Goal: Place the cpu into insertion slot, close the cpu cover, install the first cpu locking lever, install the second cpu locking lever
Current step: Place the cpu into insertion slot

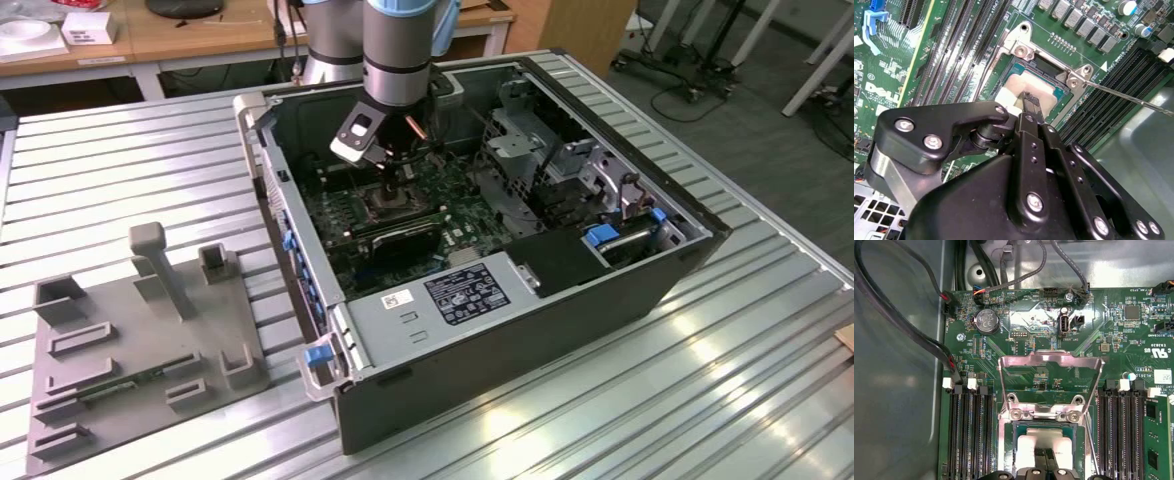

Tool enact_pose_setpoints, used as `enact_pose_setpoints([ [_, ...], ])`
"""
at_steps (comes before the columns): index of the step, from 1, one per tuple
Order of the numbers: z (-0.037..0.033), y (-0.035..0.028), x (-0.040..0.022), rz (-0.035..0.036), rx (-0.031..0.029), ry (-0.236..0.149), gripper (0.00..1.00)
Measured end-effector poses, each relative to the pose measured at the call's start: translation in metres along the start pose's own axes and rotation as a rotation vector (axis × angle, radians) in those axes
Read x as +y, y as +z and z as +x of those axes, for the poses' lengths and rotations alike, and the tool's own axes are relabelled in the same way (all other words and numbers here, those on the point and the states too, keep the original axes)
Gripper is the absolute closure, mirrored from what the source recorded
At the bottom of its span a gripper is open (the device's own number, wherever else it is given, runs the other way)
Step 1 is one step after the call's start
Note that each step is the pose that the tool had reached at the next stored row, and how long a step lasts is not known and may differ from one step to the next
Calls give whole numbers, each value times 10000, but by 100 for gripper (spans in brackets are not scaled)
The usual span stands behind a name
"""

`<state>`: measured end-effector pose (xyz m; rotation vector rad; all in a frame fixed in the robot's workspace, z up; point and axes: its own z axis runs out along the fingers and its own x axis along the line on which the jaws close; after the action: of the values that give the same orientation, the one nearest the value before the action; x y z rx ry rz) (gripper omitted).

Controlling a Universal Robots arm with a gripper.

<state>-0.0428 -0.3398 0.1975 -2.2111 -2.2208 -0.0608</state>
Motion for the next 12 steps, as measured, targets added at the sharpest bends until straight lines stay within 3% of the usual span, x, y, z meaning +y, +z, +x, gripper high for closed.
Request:
enact_pose_setpoints([
  [5, 6, -23, 4, -19, 31, 0, 89],
  [12, 8, -181, 5, -3, 6, 0, 89],
])
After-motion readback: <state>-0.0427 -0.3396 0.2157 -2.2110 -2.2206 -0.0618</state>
